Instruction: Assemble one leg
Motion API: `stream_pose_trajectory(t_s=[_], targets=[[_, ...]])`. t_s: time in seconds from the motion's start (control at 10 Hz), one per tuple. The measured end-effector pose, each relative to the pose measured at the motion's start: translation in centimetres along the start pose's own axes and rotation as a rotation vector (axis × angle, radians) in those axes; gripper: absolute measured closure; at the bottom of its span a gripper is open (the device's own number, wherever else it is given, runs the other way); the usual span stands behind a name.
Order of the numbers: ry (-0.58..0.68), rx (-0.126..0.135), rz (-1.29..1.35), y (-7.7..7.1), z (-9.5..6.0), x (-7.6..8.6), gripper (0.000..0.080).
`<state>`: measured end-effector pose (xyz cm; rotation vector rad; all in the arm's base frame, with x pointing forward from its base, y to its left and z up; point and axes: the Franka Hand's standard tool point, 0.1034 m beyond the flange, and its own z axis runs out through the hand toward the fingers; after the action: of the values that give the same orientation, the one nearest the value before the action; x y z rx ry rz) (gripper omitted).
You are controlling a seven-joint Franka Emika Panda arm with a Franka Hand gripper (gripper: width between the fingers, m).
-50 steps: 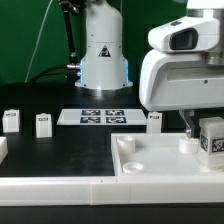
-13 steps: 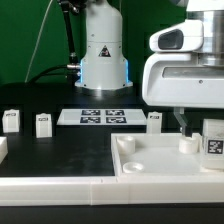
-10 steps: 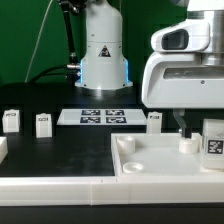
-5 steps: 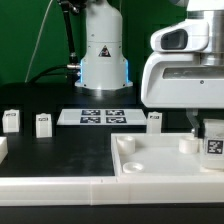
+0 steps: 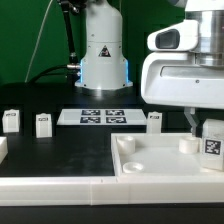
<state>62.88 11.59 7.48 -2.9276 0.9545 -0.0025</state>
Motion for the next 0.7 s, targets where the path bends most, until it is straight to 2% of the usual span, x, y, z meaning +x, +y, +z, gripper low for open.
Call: stream_pose_trajectory(t_s=[0.7], targets=[[0.003,-0.006,0.694,0.3,0.13,0.0,0.0508]])
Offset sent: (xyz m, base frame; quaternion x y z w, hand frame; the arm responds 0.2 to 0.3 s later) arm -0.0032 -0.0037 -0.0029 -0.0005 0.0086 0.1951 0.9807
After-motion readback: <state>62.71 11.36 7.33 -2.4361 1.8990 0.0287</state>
